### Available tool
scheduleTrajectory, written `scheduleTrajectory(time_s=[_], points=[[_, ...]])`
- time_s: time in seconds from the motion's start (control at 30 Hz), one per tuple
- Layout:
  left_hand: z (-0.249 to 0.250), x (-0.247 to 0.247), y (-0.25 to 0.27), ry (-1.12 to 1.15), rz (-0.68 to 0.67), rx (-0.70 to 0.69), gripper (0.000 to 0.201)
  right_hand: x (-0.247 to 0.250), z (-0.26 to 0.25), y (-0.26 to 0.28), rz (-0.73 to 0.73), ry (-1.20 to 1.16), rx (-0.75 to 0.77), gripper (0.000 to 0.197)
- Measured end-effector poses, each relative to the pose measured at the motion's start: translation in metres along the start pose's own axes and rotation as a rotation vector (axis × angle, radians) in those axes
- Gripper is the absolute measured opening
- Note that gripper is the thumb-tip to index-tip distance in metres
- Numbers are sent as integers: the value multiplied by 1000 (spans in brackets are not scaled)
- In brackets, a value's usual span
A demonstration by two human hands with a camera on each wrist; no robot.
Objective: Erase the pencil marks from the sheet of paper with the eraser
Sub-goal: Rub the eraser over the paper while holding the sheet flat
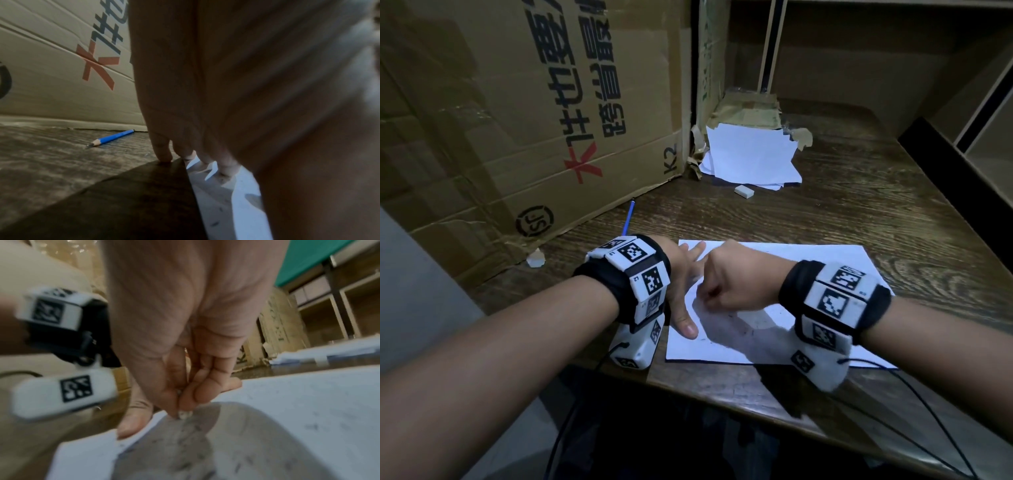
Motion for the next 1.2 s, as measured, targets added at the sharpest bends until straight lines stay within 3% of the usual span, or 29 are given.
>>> scheduleTrajectory(time_s=[0.13,0.23,0.37,0.53,0.67,0.8,0.97,1.2], points=[[-6,-2,-4,-11,27,51,155,7,14,5,37,2,-19,14],[-4,-1,1,-9,28,61,152,7,14,7,86,17,-27,19],[2,0,8,-23,20,72,150,-11,4,21,-57,44,17,19],[0,0,12,-11,35,62,149,5,20,24,67,71,1,33],[2,-1,12,-20,45,69,148,-16,2,32,-38,43,40,27],[5,1,15,-19,31,91,147,-3,21,27,18,65,-15,36],[3,-1,15,-29,36,107,156,-14,13,35,-12,-37,-10,19],[19,11,39,-70,-13,62,145,3,77,64,163,-200,-248,13]])
Point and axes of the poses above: each hand's wrist, its own y-axis away from the middle knuckle, its own x-axis out of the back of the hand, z = x × y, the point moved 6 cm from there along -y, towards the middle knuckle, and after that the axes turned 11 degrees about -z, right-handed, at the moved point
